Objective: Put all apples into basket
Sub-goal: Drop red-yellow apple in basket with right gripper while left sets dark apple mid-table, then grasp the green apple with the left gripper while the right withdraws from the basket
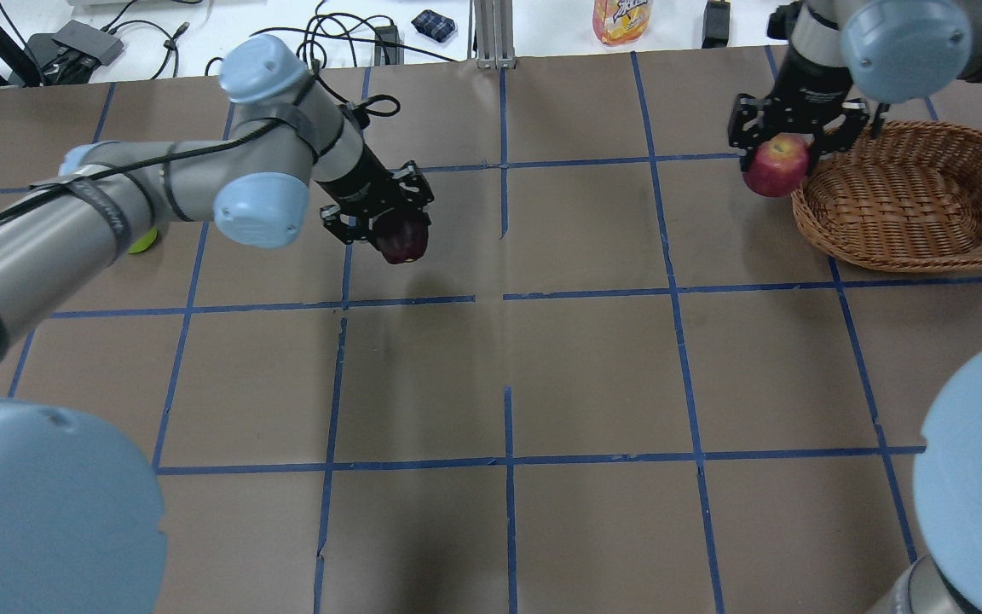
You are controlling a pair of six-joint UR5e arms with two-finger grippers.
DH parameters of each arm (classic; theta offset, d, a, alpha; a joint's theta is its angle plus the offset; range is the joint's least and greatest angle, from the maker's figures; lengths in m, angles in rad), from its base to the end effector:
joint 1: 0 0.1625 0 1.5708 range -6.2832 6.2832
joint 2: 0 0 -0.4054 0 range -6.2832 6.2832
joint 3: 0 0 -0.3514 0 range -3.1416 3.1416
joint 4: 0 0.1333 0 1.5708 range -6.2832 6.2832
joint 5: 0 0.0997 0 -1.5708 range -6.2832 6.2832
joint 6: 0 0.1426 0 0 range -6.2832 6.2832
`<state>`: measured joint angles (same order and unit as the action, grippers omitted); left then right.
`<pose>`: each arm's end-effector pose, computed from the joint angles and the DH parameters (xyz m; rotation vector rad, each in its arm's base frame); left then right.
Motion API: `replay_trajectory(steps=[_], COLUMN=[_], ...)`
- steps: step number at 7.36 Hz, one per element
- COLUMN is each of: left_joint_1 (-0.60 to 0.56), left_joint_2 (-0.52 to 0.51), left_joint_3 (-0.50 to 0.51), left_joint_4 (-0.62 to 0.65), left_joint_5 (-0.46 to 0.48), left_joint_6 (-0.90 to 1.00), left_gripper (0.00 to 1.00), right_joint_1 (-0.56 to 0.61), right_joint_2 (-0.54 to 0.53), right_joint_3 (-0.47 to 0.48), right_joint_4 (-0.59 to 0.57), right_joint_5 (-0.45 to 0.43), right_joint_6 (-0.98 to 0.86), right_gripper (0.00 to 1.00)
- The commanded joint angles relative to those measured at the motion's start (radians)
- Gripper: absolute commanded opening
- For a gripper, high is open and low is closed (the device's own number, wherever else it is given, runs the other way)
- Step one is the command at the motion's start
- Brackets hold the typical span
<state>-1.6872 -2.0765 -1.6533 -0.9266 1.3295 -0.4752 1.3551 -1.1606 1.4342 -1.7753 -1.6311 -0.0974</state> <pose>-0.2355 -0.5725 0.1895 0.5068 -2.8498 -0.0248 -0.0044 -0.6027 0.2904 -0.1795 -3.0853 -0.1200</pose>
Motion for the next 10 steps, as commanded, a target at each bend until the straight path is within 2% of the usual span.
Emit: replay_trajectory(steps=[1, 2, 3, 4, 5, 6, 7, 8, 9, 10], left_joint_1=[-0.168, -0.201, -0.203, -0.203, -0.183, -0.057, 0.09, 0.207, 0.322, 0.442], left_joint_2=[-0.042, -0.042, -0.046, -0.056, -0.022, 0.04, 0.087, 0.069, 0.035, -0.003], left_joint_3=[-0.006, -0.012, -0.011, -0.01, 0.016, 0.08, 0.201, 0.301, 0.326, 0.337], left_joint_4=[0.086, 0.069, 0.072, 0.075, 0.072, -0.045, -0.287, -0.449, -0.455, -0.448], left_joint_5=[0.127, 0.129, 0.126, 0.114, 0.122, 0.125, 0.12, 0.128, 0.132, 0.223], left_joint_6=[-0.144, -0.146, -0.143, -0.138, -0.108, 0.122, 0.229, 0.407, 0.56, 0.821], left_gripper=[0.12, 0.14, 0.87, 1.0, 1.0, 1.0, 1.0, 1.0, 1.0, 1.0], right_joint_1=[-0.147, -0.201, -0.243, -0.276, -0.303, -0.306, -0.306, -0.306, -0.307, -0.307], right_joint_2=[0.001, 0.01, 0.039, 0.1, 0.151, 0.176, 0.189, 0.215, 0.235, 0.243], right_joint_3=[-0.001, 0.002, 0.002, 0.0, -0.001, -0.008, 0.0, -0.004, 0.002, -0.006], right_joint_4=[-0.007, -0.039, -0.105, -0.183, -0.296, -0.318, -0.319, -0.373, -0.422, -0.423], right_joint_5=[-0.077, -0.087, -0.088, -0.087, -0.088, -0.084, -0.084, -0.087, -0.09, -0.092], right_joint_6=[-0.215, -0.282, -0.342, -0.413, -0.488, -0.493, -0.493, -0.493, -0.49, -0.489], right_gripper=[0.0, 0.0, 0.0, 0.0, 0.0, 0.0, 0.0, 0.0, 0.0, 0.19])
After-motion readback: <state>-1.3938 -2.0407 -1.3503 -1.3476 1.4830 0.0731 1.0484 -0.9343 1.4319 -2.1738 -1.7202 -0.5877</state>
